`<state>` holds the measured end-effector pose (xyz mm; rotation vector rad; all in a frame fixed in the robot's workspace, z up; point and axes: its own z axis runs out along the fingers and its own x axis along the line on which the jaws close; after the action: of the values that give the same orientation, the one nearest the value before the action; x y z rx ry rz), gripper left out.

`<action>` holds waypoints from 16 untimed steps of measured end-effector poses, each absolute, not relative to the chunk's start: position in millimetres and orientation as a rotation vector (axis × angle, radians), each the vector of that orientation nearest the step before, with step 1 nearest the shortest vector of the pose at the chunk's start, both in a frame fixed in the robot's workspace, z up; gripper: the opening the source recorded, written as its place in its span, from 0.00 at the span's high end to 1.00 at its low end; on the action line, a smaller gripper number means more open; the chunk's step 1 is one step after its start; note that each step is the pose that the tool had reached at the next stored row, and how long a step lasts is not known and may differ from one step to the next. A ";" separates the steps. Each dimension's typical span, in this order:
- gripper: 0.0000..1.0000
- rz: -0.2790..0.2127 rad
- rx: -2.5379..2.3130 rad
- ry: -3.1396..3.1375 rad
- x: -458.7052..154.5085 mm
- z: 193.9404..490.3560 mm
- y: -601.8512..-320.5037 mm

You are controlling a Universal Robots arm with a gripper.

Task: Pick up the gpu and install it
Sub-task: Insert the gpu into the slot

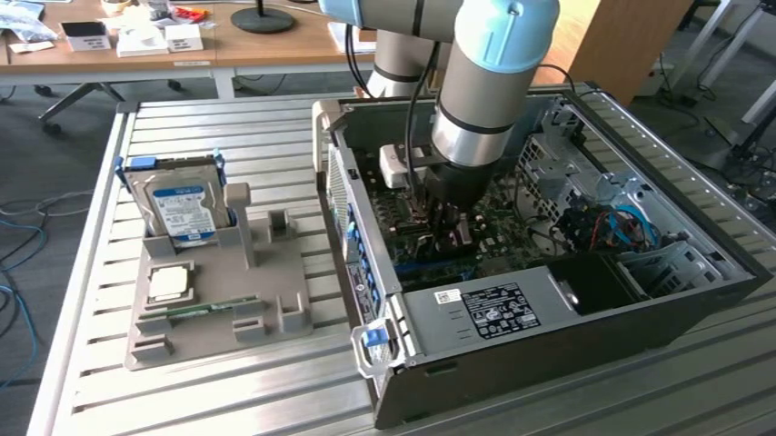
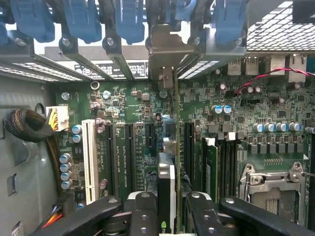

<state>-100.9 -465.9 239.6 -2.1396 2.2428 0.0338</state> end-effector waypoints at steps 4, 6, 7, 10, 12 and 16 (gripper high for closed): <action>0.73 0.033 -2.140 2.243 -100.9 238.6 -466.0; 0.73 0.034 -2.140 2.243 -100.9 238.5 -466.0; 0.73 0.034 -2.140 2.243 -100.9 238.3 -466.0; 0.73 0.033 -2.140 2.243 -101.1 237.4 -466.0; 0.73 0.034 -2.140 2.243 -101.1 237.3 -466.0; 0.73 0.034 -2.140 2.243 -101.1 237.1 -465.9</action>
<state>-101.1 -465.9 237.1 -2.1396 2.2428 0.0337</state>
